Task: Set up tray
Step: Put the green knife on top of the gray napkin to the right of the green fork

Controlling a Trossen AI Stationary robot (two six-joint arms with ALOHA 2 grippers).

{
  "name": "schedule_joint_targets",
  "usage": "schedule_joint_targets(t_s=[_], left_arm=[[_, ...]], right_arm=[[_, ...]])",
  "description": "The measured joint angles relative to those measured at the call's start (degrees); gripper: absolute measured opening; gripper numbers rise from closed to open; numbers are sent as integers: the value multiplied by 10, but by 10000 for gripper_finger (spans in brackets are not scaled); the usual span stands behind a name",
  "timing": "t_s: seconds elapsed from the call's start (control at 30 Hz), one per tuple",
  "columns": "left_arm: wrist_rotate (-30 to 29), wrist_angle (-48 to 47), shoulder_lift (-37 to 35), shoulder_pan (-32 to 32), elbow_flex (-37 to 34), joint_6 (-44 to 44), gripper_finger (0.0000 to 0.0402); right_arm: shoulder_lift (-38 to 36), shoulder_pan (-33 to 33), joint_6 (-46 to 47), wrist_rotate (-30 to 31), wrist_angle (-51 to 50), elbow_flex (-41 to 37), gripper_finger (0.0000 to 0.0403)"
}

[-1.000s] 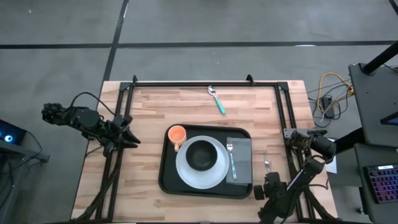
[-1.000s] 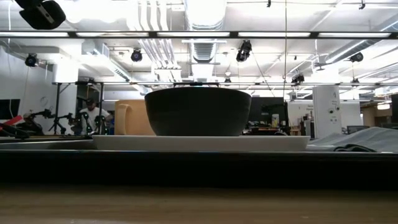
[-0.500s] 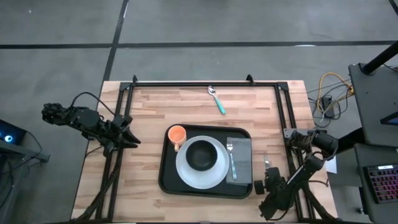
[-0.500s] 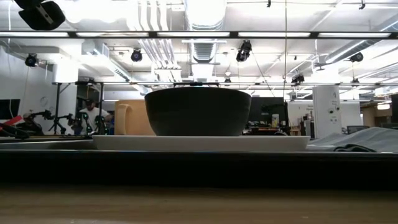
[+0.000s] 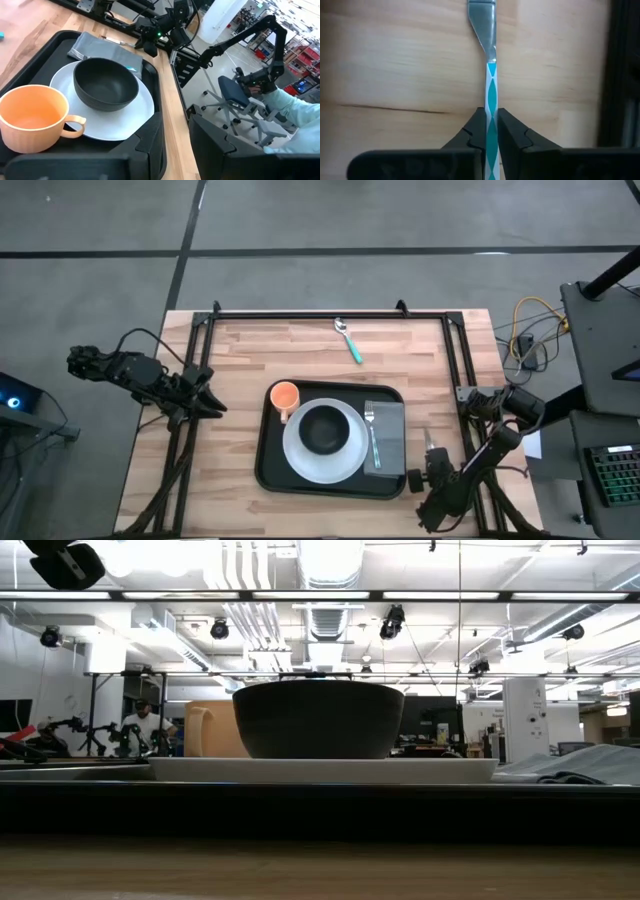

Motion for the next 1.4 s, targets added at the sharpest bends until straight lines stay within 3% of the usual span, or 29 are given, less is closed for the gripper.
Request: schedule_joint_targets(t_s=[0.4,0.7,1.03,1.23,1.4], left_arm=[[0,0,0,0,0,0,79],[0,0,0,0,0,0,79],[-1,0,0,0,0,0,79],[-1,0,0,0,0,0,79],[-1,0,0,0,0,0,79]], right_arm=[[-1,-1,0,11,-118,110,14],[-2,-30,-26,102,-197,204,13],[-2,-122,-144,189,-189,219,13],[-2,-174,-227,243,-134,218,13],[-2,-204,-239,275,-113,215,13]])
